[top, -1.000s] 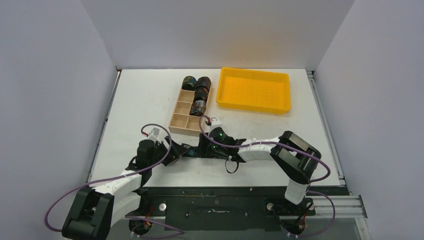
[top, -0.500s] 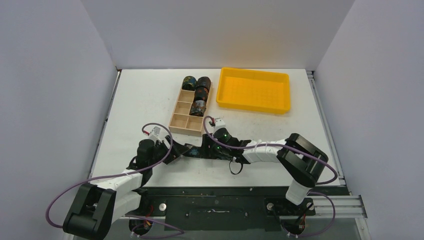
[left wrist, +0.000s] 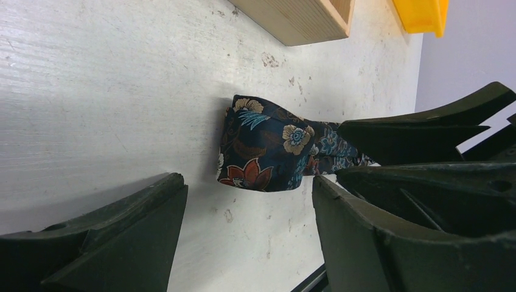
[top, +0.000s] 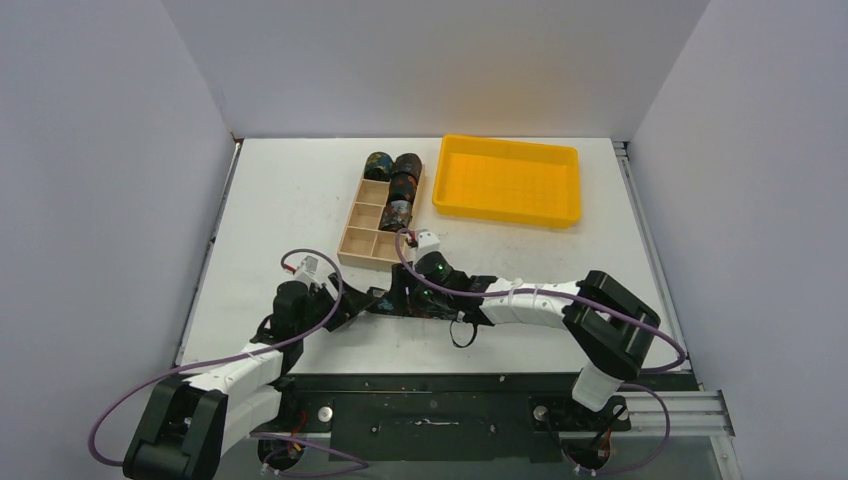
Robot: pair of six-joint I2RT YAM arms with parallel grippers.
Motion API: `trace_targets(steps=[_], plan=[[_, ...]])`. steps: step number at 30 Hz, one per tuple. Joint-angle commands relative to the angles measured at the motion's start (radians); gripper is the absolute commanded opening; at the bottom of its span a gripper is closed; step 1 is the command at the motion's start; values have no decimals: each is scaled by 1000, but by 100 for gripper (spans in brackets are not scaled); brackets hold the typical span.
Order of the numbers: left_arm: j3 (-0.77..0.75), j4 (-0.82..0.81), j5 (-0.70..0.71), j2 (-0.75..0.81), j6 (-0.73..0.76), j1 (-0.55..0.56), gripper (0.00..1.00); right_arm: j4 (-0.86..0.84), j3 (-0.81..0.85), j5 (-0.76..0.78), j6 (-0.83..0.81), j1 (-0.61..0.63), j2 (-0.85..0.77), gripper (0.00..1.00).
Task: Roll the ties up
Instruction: Roll the tie at the center of the board.
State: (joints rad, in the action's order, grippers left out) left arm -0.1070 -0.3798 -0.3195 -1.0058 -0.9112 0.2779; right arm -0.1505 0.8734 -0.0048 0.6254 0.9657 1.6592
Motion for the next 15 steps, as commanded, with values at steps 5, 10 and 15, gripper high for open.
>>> trace_targets(steps=[5, 10, 15], plan=[[-6, -9, 1, -1, 25, -4, 73, 17, 30, 35, -30, 10, 74, 55], [-10, -36, -15, -20, 22, -5, 73, 17, 4, 51, -32, -1, 74, 53], [-8, -76, -37, -44, 13, -3, 73, 9, -20, 46, -34, -17, 73, 52]])
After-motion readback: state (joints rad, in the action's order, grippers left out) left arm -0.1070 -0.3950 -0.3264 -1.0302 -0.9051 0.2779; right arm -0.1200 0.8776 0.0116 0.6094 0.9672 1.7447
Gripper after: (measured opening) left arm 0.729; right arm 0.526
